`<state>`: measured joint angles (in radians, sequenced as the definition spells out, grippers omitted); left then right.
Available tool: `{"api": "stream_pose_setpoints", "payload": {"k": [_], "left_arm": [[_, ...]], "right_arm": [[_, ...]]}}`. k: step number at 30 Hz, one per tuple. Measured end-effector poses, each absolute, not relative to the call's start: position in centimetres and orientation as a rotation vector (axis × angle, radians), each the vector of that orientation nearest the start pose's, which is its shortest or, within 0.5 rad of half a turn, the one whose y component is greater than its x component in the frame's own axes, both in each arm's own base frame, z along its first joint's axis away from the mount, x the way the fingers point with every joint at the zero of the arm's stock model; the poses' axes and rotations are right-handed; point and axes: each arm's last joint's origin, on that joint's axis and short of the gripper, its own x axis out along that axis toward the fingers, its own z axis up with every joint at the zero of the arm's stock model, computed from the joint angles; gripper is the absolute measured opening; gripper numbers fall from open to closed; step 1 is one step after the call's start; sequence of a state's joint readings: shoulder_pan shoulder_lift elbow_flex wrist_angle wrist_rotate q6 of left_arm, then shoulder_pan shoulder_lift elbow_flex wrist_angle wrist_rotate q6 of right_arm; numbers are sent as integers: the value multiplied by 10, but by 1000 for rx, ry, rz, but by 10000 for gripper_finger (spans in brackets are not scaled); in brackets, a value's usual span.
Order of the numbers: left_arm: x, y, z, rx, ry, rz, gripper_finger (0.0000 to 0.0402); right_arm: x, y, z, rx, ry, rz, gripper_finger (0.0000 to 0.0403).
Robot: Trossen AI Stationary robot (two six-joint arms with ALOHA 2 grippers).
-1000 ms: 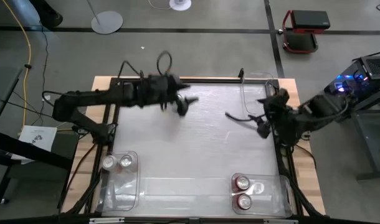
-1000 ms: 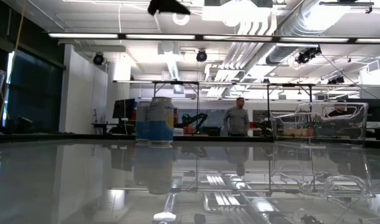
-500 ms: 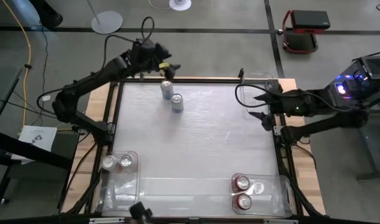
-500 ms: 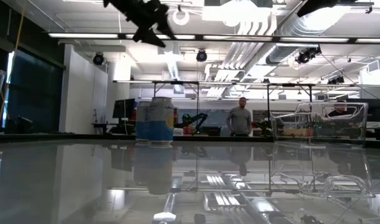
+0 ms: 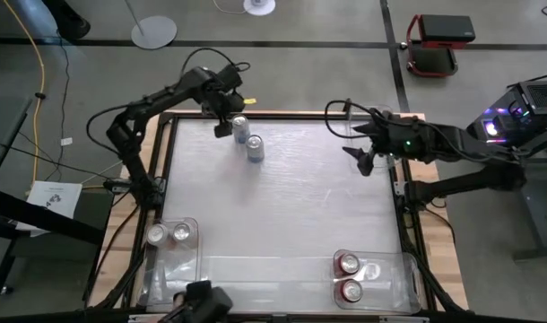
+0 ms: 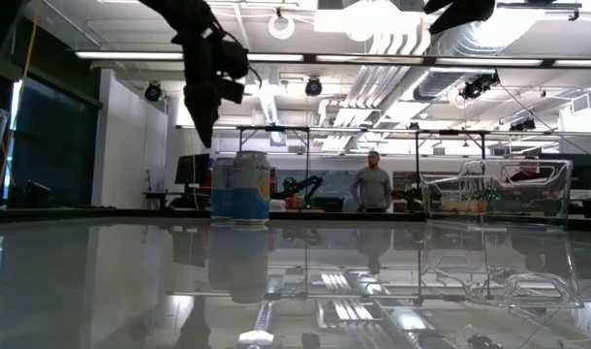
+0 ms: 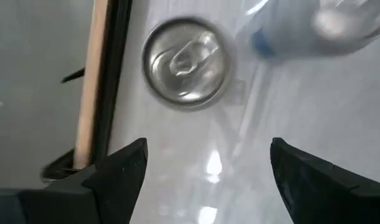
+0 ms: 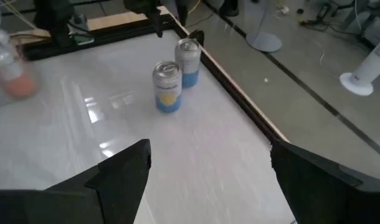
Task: Sort soda cans
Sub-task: Put the top blue-white soda can into the top transparent bin
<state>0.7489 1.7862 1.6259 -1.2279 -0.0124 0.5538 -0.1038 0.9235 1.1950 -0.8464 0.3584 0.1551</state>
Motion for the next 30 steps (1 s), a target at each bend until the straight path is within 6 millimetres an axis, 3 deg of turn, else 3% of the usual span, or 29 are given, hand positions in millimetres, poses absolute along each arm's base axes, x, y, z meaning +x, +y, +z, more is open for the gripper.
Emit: {"api": "stream_pose_setpoints", "payload": {"k": [11,30], "left_arm": [[272,254,264,118,1416,214,338],[277,252,235,135,1336,144,337]], "right_arm": [[164,-30,384,194,530,-498,318],[164,-30,384,221,523,-506,318]]}}
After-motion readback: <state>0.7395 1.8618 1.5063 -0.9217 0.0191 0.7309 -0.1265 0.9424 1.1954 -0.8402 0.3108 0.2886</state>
